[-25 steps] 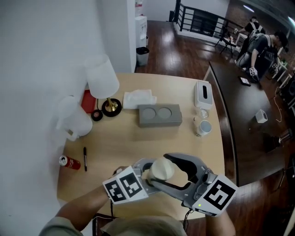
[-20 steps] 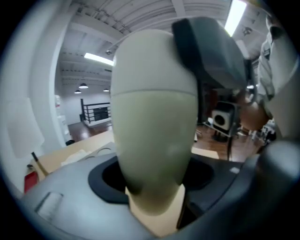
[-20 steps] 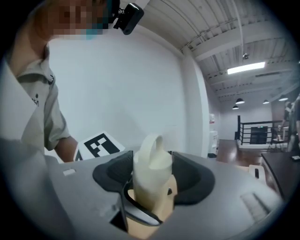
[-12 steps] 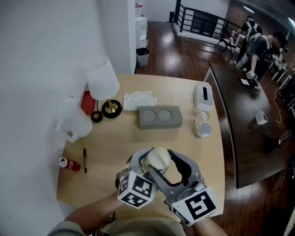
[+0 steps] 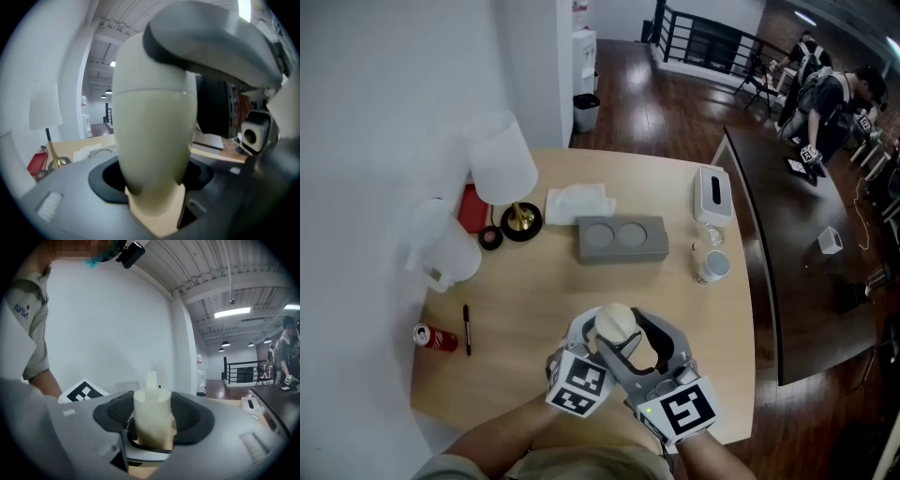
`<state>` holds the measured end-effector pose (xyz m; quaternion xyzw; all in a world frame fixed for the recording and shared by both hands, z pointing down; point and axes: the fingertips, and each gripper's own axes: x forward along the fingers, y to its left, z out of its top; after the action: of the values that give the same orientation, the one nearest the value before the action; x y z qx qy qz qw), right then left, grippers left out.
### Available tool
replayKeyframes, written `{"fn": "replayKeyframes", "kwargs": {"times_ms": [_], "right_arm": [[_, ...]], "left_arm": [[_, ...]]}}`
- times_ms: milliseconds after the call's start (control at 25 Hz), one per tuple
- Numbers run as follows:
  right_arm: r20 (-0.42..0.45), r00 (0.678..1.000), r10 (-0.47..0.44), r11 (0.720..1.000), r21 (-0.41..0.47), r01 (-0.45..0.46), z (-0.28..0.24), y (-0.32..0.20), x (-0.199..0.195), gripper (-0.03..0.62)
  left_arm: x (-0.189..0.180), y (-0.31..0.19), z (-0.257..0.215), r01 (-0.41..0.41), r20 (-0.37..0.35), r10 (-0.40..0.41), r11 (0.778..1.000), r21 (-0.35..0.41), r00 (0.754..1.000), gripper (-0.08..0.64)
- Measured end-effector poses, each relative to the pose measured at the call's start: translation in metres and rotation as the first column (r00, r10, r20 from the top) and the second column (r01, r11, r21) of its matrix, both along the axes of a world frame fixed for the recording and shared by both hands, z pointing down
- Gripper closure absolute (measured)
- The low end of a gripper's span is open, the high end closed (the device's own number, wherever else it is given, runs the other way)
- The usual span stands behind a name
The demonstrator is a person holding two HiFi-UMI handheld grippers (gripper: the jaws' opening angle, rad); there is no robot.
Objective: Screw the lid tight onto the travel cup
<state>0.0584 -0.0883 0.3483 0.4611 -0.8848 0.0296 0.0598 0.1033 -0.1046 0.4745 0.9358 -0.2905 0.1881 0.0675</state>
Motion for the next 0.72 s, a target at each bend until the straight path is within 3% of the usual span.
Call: {"fn": "replayKeyframes", "kwargs": {"times_ms": [240, 720], "right_arm": [[0.009, 1.0, -0.01, 0.998, -0.061, 0.01, 0.043, -0.01, 0.004, 0.337], [0.014, 1.0, -0.005, 0.992, -0.128, 0.006, 0.075, -0.014, 0.007, 0.336]], "left_arm": [[0.003, -0.01, 0.032, 0.008, -0.023, -0.008, 1.0, -0.003, 1.0, 0.244], [0.005, -0.012, 0.067, 0.026, -0.029, -0.027, 1.0, -0.012, 0.999, 0.244]]}}
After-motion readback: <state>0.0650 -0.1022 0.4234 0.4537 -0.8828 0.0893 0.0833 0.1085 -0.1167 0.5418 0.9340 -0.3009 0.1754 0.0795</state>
